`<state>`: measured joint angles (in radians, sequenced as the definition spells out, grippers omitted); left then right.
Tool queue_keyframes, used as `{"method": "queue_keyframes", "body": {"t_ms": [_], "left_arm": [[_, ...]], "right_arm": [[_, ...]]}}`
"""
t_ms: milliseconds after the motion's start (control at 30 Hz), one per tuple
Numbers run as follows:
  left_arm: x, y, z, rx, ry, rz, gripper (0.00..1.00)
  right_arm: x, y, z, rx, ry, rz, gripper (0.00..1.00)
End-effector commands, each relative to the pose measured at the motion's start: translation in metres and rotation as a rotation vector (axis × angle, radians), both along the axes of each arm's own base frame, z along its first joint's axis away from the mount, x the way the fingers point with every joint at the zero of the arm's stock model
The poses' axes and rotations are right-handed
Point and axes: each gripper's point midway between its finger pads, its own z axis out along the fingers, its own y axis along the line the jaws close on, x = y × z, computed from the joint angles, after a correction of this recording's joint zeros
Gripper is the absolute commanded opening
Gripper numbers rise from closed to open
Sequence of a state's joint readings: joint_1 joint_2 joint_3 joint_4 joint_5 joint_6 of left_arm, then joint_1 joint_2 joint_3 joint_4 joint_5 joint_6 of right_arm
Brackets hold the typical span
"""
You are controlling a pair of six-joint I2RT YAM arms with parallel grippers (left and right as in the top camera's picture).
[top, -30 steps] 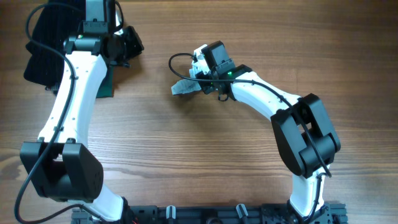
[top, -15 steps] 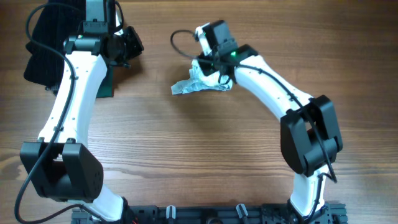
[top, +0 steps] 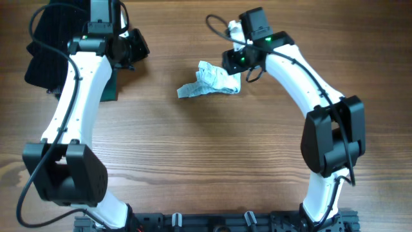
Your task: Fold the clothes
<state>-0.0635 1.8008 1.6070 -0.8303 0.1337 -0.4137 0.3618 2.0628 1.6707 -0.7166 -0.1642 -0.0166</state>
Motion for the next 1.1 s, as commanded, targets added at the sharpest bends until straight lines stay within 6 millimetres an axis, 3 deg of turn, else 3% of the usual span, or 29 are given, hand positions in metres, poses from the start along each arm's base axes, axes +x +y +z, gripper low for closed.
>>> {"method": "queue_keyframes", "body": {"t_ms": [0, 233, 467, 700, 900, 1067], "left_arm": [[0.003, 0.009, -0.013, 0.046, 0.019, 0.013, 0.34], [0.006, 0.026, -0.013, 0.051, 0.014, 0.05, 0.37], [0.006, 0.049, -0.013, 0.051, 0.019, 0.099, 0.38], [0.005, 0.072, -0.013, 0.05, 0.02, 0.148, 0.39], [0.005, 0.082, -0.013, 0.051, 0.02, 0.169, 0.41], [0.004, 0.085, -0.013, 0.064, 0.022, 0.18, 0.46]], "right_arm": [[-0.001, 0.018, 0.002, -0.056, -0.055, 0.082, 0.63], [0.0, 0.028, -0.006, -0.12, -0.089, 0.092, 0.63], [-0.003, 0.037, -0.033, -0.183, -0.07, 0.109, 0.63], [-0.005, 0.053, -0.037, -0.187, -0.093, 0.13, 0.67], [-0.006, 0.06, -0.037, -0.181, -0.104, 0.141, 0.68], [-0.011, 0.065, -0.053, -0.192, -0.079, 0.154, 0.68]]}}
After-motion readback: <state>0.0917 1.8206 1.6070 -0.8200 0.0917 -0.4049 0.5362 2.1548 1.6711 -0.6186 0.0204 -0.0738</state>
